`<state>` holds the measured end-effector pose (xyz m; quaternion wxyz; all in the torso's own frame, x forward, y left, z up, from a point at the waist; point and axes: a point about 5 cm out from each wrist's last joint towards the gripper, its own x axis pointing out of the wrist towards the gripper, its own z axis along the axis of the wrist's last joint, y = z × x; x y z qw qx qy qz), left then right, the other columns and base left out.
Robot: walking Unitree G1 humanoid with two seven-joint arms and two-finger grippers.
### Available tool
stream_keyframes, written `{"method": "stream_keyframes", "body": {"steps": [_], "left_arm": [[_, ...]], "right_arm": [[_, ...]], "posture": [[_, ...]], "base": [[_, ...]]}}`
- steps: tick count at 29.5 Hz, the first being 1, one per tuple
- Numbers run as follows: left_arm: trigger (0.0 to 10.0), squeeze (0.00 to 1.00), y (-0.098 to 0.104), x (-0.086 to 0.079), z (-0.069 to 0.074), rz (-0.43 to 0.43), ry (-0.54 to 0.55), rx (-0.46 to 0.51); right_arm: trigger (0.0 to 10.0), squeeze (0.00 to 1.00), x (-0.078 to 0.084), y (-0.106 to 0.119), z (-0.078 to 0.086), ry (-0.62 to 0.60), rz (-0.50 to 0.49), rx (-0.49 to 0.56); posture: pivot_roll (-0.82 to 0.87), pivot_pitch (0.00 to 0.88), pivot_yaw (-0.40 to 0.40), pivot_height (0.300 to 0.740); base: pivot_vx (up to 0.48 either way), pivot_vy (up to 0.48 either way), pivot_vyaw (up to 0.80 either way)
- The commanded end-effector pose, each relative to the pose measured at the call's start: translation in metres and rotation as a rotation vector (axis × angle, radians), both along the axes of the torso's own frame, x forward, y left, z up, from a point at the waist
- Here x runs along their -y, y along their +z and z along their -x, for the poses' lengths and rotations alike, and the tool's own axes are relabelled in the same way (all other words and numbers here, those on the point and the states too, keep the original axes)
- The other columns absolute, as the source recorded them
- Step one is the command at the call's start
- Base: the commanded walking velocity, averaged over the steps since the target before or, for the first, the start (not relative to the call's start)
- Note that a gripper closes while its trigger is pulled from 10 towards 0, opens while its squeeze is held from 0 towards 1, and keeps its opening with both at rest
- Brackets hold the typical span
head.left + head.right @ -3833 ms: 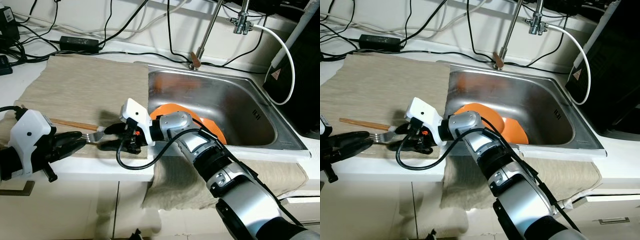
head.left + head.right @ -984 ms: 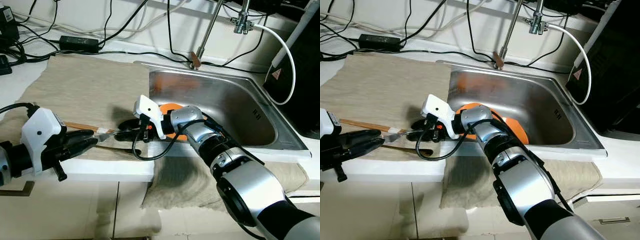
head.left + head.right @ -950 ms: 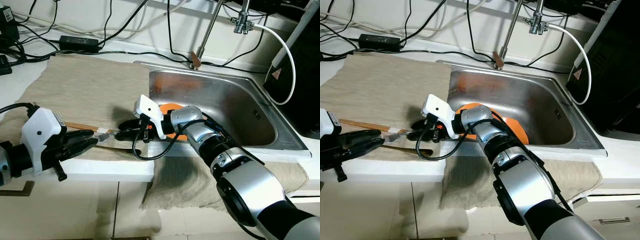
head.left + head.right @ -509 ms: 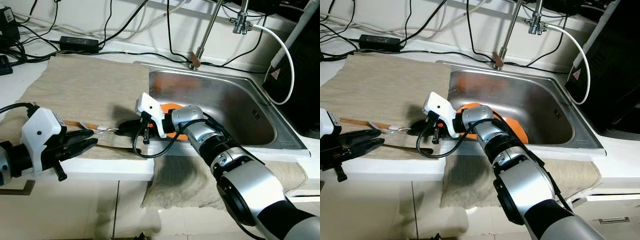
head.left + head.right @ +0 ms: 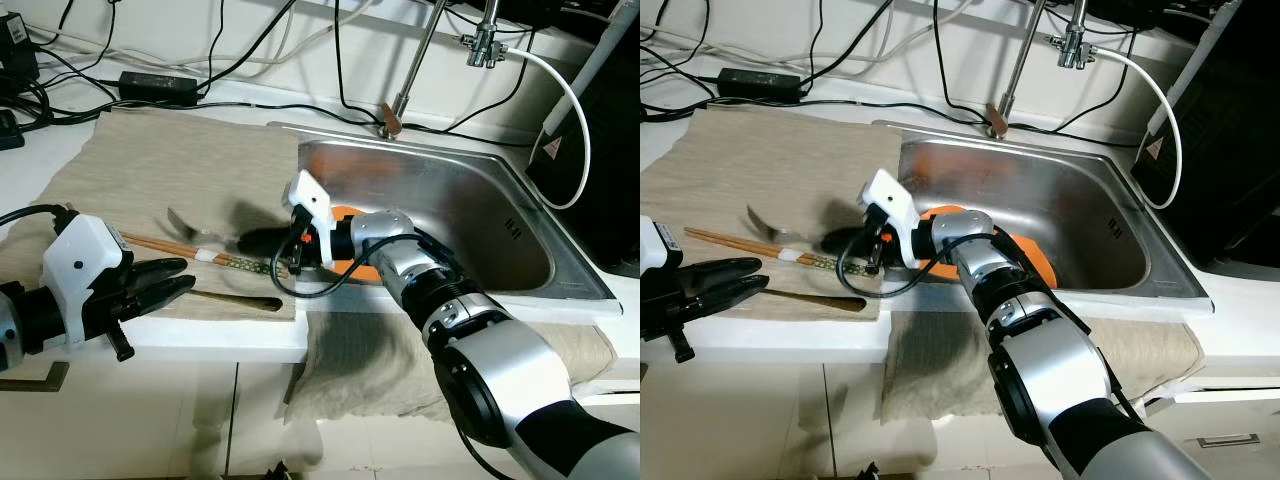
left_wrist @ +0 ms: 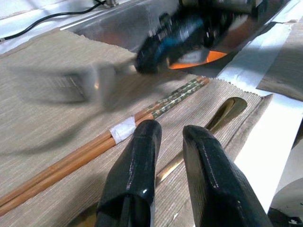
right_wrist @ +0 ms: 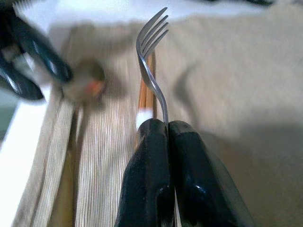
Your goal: Kitchen organization
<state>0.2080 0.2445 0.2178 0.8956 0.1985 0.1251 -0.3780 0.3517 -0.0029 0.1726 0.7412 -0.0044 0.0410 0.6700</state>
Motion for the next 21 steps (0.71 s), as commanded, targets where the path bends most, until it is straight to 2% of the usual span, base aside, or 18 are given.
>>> {"method": "stream_keyframes", "body": {"steps": [1,4,6,7,9,10,11,13,14,16,18,21], "left_arm": [[10.0,0.0,0.002,0.006,0.0,0.008,-0.031,0.007],[10.0,0.0,0.003,0.007,-0.001,0.009,-0.036,0.009],[10.0,0.0,0.005,0.012,-0.006,0.021,-0.036,0.034],[10.0,0.0,0.005,0.012,-0.006,0.021,-0.036,0.034],[10.0,0.0,0.008,0.025,-0.013,0.049,-0.044,0.079],[10.0,0.0,0.009,0.03,-0.016,0.062,-0.049,0.094],[10.0,0.0,0.009,0.03,-0.016,0.062,-0.049,0.094],[10.0,0.0,0.01,0.044,-0.025,0.092,-0.043,0.14],[10.0,0.0,0.01,0.044,-0.025,0.092,-0.043,0.14],[10.0,0.0,0.012,0.055,-0.033,0.13,-0.033,0.168],[10.0,0.0,0.014,0.067,-0.037,0.155,-0.051,0.177],[10.0,0.0,0.014,0.074,-0.04,0.162,-0.062,0.177]], "right_arm": [[0.0,0.0,0.012,0.021,-0.011,-0.051,-0.09,0.007],[0.0,0.0,0.02,0.032,-0.018,-0.114,-0.132,0.014],[0.0,0.0,0.036,0.036,-0.03,-0.276,-0.07,0.075],[0.0,0.0,0.036,0.036,-0.03,-0.276,-0.07,0.075],[0.0,0.0,0.061,0.029,-0.042,-0.492,0.097,0.159],[0.0,0.0,0.071,0.026,-0.046,-0.562,0.161,0.189],[0.0,0.0,0.071,0.026,-0.046,-0.562,0.161,0.189],[0.0,0.0,0.094,0.017,-0.051,-0.737,0.223,0.178],[0.0,0.0,0.094,0.017,-0.051,-0.737,0.223,0.178],[0.0,0.0,0.111,0.005,-0.052,-0.854,0.268,0.146],[0.0,0.0,0.121,-0.01,-0.049,-0.901,0.329,0.121],[0.0,0.0,0.126,-0.019,-0.047,-0.925,0.37,0.112]], "posture": [[0.05,0.0,-0.18,0.74],[0.05,0.0,-0.18,0.74],[0.06,0.0,-0.184,0.74],[0.06,0.0,-0.184,0.74],[0.05,0.0,-0.183,0.74],[0.05,0.0,-0.183,0.74],[0.05,0.0,-0.183,0.74],[0.04,0.0,-0.175,0.74],[0.04,0.0,-0.175,0.74],[0.04,0.0,-0.171,0.74],[0.04,0.0,-0.168,0.74],[0.04,0.0,-0.168,0.74]], "base": [[0.0,0.0,0.0],[0.0,0.0,0.0],[0.0,0.0,0.0],[0.0,0.0,0.0],[0.0,0.0,0.0],[0.0,0.0,0.0],[0.0,0.0,0.0],[0.0,0.0,0.0],[0.0,0.0,0.0],[0.0,0.0,0.0],[0.0,0.0,0.0],[0.0,0.0,0.0]]}}
